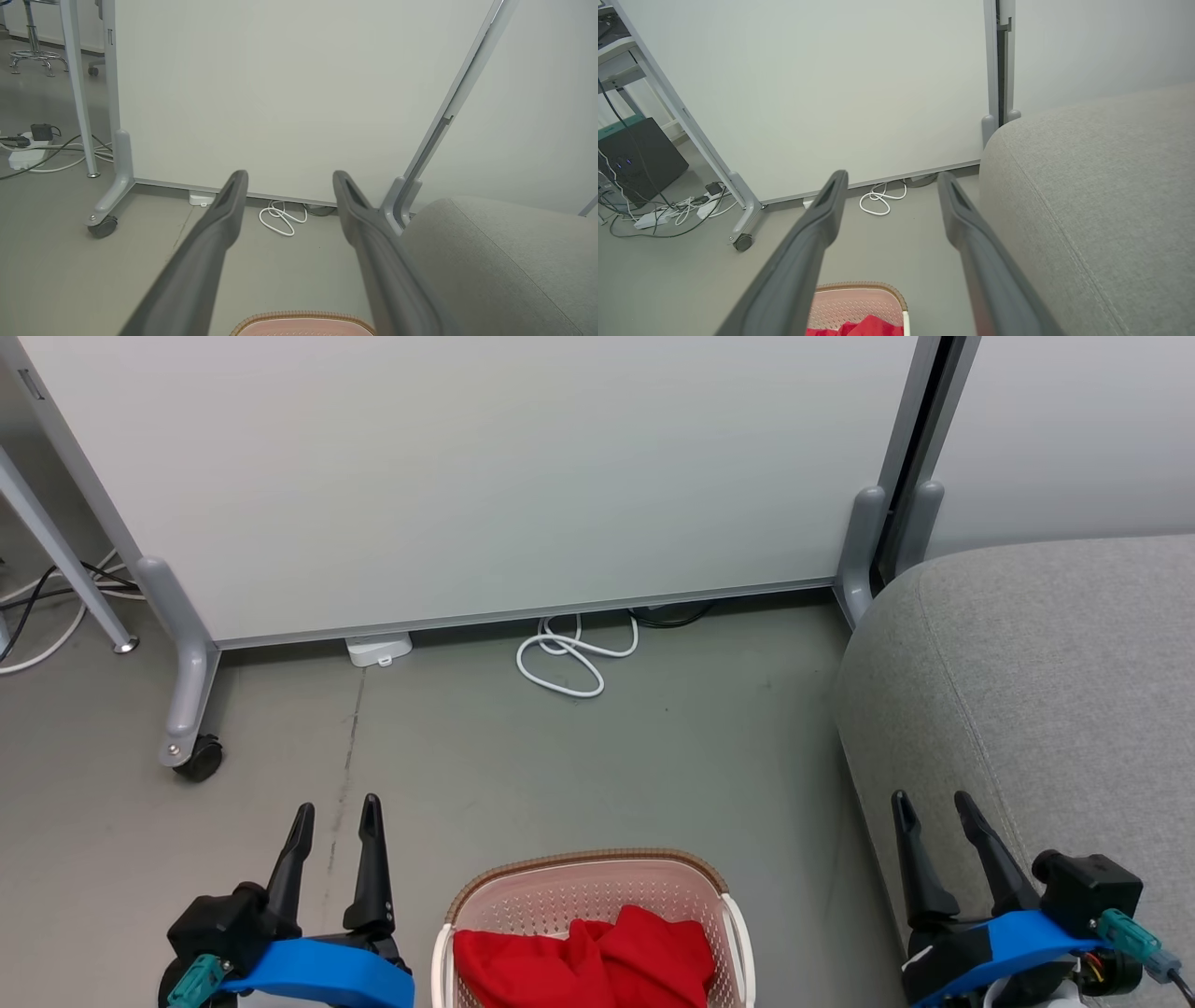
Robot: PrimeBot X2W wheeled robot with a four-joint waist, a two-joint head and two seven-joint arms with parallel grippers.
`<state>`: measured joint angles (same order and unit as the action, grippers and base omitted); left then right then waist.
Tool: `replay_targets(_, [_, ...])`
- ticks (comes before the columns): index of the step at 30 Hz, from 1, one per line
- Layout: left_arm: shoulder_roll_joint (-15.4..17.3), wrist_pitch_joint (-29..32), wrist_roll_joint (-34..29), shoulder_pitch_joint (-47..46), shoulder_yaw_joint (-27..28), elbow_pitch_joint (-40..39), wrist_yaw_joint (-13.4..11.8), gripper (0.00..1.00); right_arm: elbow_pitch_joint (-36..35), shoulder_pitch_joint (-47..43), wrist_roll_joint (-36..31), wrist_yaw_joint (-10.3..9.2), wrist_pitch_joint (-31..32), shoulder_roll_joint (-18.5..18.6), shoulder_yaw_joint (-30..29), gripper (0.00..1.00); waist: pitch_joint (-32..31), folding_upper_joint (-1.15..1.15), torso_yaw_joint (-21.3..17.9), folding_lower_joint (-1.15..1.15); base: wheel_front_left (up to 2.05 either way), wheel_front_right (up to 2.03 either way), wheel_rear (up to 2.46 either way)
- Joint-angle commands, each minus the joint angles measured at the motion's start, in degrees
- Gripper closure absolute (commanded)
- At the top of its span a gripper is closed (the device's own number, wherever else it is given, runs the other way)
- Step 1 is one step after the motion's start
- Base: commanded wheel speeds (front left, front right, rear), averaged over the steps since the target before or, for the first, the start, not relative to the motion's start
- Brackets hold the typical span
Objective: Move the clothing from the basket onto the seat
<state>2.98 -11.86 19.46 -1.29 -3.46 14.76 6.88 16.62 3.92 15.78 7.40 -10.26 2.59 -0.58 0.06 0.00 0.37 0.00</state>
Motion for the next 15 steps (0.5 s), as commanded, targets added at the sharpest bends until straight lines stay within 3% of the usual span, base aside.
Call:
replay_targets(1, [0.09,-0.57,-1.3,0.21,-0.21,-0.11,0.24,0.0,-0.39,0.19,-1.49,0.12,-0.5,0.39,0.05,0.0,-0.04,0.0,-0.02,0.0,0.0,0.0,0.0])
replay_targets(15, [0.07,-2.03,-6.4,0.48,-0.4,0.49,0.35,0.0,-0.73,-0.36,-6.82,0.13,-1.21,0.42,0.33,0.0,0.02,0.0,-0.1,0.0,0.0,0.0,0.0])
